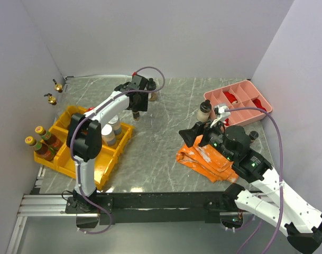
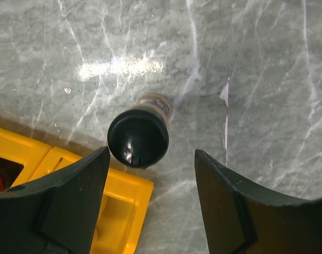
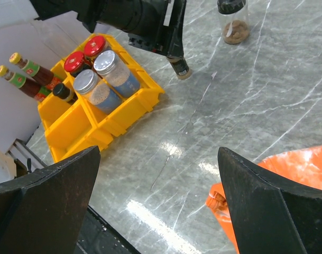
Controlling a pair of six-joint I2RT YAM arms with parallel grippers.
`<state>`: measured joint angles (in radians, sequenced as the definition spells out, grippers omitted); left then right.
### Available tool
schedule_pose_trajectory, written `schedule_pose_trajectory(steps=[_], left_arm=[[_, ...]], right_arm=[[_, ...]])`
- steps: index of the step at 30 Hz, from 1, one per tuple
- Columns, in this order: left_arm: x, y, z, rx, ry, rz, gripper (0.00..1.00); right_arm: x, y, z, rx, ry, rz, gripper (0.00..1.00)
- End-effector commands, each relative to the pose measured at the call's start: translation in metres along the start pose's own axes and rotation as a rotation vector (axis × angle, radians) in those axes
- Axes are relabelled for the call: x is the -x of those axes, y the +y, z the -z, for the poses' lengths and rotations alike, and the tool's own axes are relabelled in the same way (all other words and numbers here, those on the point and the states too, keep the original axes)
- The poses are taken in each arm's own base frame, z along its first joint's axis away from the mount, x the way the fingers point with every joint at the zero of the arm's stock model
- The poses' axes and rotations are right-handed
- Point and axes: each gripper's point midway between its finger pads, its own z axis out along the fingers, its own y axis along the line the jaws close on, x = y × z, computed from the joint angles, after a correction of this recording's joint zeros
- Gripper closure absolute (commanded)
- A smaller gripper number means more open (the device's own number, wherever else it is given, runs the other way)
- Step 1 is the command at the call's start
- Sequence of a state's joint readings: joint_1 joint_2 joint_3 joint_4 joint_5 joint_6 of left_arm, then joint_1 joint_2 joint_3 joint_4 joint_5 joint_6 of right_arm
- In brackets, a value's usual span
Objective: Organize the condiment bottles
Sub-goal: Pick up the bottle from the center of the board, then place the bottle in the storage box.
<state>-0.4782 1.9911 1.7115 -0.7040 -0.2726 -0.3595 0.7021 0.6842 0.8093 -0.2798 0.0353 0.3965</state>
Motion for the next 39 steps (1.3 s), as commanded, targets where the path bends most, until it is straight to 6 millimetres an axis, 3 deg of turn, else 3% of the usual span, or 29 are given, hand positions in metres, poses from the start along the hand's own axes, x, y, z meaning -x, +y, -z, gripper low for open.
schedule_pose_trajectory(steps=[1, 7, 10, 13, 16, 17, 21, 26, 33, 35, 39], left_arm=[[0.022, 0.003, -0.001, 0.036, -0.065, -0.002, 0.29], [0.028, 0.004, -0.012, 0.058, -0.074, -0.011, 0.35], [0.03, 0.004, -0.011, 0.061, -0.081, -0.009, 0.48], [0.036, 0.008, -0.002, 0.076, -0.099, 0.004, 0.79], [0.049, 0.016, 0.019, 0.104, -0.127, 0.025, 0.97], [0.056, 0.018, 0.029, 0.109, -0.145, 0.043, 0.99], [0.082, 0.031, 0.078, 0.137, -0.203, 0.087, 0.99], [0.084, 0.066, 0.142, 0.226, -0.258, 0.168, 0.99], [0.022, 0.135, 0.204, 0.417, -0.224, 0.304, 0.99], [0.013, 0.149, 0.23, 0.421, -0.274, 0.353, 0.99], [-0.009, 0.172, 0.255, 0.432, -0.315, 0.418, 0.99]], right_arm=[[0.012, 0.002, 0.0, 0.016, -0.06, 0.019, 0.0], [0.014, 0.002, -0.001, 0.016, -0.068, 0.02, 0.0], [0.015, 0.002, -0.002, 0.011, -0.07, 0.026, 0.0], [0.014, 0.0, -0.004, 0.005, -0.068, 0.026, 0.0], [0.014, 0.002, -0.005, 0.014, -0.069, 0.023, 0.0], [0.015, 0.003, -0.005, 0.02, -0.071, 0.022, 0.0], [0.015, 0.006, -0.006, 0.033, -0.069, 0.017, 0.0], [0.016, 0.01, -0.006, 0.054, -0.074, 0.01, 0.0], [0.019, 0.018, -0.002, 0.093, -0.085, 0.002, 0.0], [0.019, 0.02, -0.001, 0.108, -0.088, 0.001, 0.0], [0.02, 0.024, 0.002, 0.127, -0.092, -0.001, 0.0]])
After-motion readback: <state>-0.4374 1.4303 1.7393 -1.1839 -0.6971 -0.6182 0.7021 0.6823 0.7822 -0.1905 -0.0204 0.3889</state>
